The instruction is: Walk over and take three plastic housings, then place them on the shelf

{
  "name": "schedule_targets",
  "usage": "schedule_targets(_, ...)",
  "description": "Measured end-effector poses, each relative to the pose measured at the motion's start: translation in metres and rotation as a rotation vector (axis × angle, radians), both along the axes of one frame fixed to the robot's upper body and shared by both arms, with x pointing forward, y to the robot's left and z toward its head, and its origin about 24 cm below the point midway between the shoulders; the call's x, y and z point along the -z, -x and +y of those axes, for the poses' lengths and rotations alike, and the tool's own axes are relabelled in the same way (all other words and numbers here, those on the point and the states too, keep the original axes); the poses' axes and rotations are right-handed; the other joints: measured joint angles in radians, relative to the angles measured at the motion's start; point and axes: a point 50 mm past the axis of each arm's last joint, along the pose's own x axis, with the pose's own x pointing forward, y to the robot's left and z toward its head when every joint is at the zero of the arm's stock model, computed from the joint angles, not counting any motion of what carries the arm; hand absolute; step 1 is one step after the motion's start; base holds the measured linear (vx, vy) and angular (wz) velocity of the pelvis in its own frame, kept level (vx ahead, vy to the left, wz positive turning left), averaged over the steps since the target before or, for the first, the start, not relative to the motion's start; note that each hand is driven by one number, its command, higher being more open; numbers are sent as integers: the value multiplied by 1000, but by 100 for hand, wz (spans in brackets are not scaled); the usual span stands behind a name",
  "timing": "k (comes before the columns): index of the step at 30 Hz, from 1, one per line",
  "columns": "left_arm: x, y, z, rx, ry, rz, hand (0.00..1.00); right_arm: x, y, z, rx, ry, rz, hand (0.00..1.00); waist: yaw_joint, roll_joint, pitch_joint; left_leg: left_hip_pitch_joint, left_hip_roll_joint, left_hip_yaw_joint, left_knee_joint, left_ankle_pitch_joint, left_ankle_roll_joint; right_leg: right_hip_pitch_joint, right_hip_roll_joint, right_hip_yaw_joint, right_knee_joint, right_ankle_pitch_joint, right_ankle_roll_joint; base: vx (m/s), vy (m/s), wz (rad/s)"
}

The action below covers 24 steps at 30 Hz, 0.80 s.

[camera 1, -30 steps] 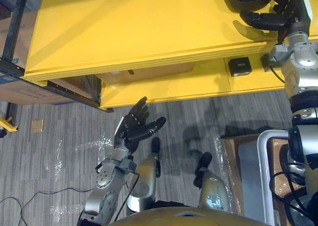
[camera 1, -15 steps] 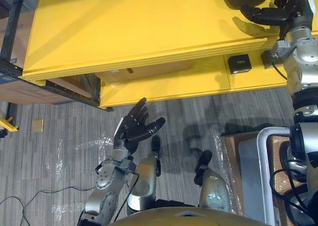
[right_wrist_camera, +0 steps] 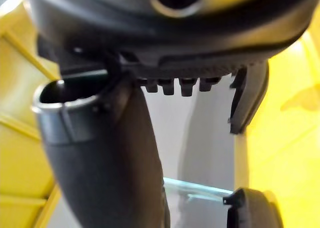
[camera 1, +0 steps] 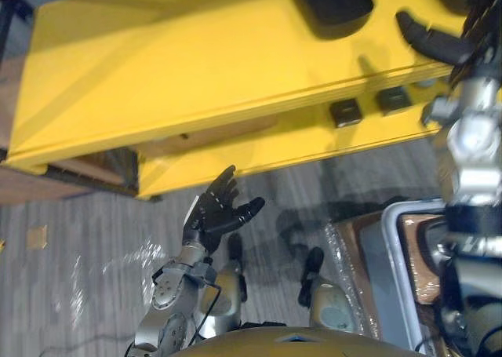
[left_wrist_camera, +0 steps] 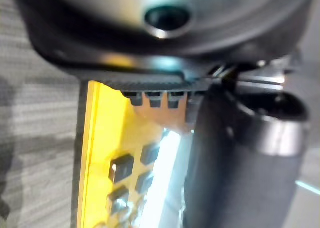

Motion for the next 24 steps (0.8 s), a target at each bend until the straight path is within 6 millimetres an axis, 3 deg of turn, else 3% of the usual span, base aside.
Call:
schedule_targets(1, 2, 0, -5, 30, -24, 2, 100, 36, 17, 6, 3, -59, 93, 100, -22, -20, -34, 29, 2, 36, -11, -14, -4, 7, 6, 33, -16, 3, 4, 124, -9, -68)
schedule_targets(5, 5, -9, -16, 84, -45, 13, 100, 105, 57, 2, 131, -162, 326, 100, -79, -43, -80, 90, 5, 144, -2, -61, -11, 21, 17, 134, -50, 23, 12, 68, 14, -80)
schedule_targets(8, 10, -10, -21, 108, -56, 44, 100, 129, 91, -5, 250, -220, 406, 100, -128, -35, -95, 130, 9, 233, 19, -101, -18, 23, 29, 219, -68, 34, 16, 32, 19, -94)
schedule_targets(12, 20, -4, -24, 123, -56, 100, 100, 162, 153, -14, 394, -271, 554, 100, -192, -20, -120, 176, 33, 360, 79, -166, -37, 21, 62, 351, -97, 60, 17, 34, -4, -94)
schedule_targets(16, 18, -7, -25, 122, -55, 85, 100, 166, 179, -25, 466, -279, 562, 100, -228, -15, -132, 200, 44, 426, 108, -197, -47, 19, 79, 413, -114, 70, 25, -35, -19, -57)
schedule_targets(20, 7, -21, -28, 135, -60, 31, 100, 149, 174, -31, 416, -238, 472, 100, -232, -13, -135, 195, 45, 450, 135, -211, -46, 2, 82, 430, -115, 80, 23, -77, -23, -25)
schedule_targets(22, 0, -24, -28, 123, -52, 2, 100, 143, 163, -30, 344, -193, 458, 100, -224, -11, -137, 170, 55, 411, 188, -245, -30, -2, 87, 437, -115, 85, 18, -91, -33, -17)
schedule_targets(24, -11, -25, -24, 82, -39, -32, 100, 133, 140, -21, 224, -145, 418, 100, -182, 2, -146, 99, 56, 233, 283, -314, -4, -33, 104, 477, -115, 99, 13, -106, -7, -51)
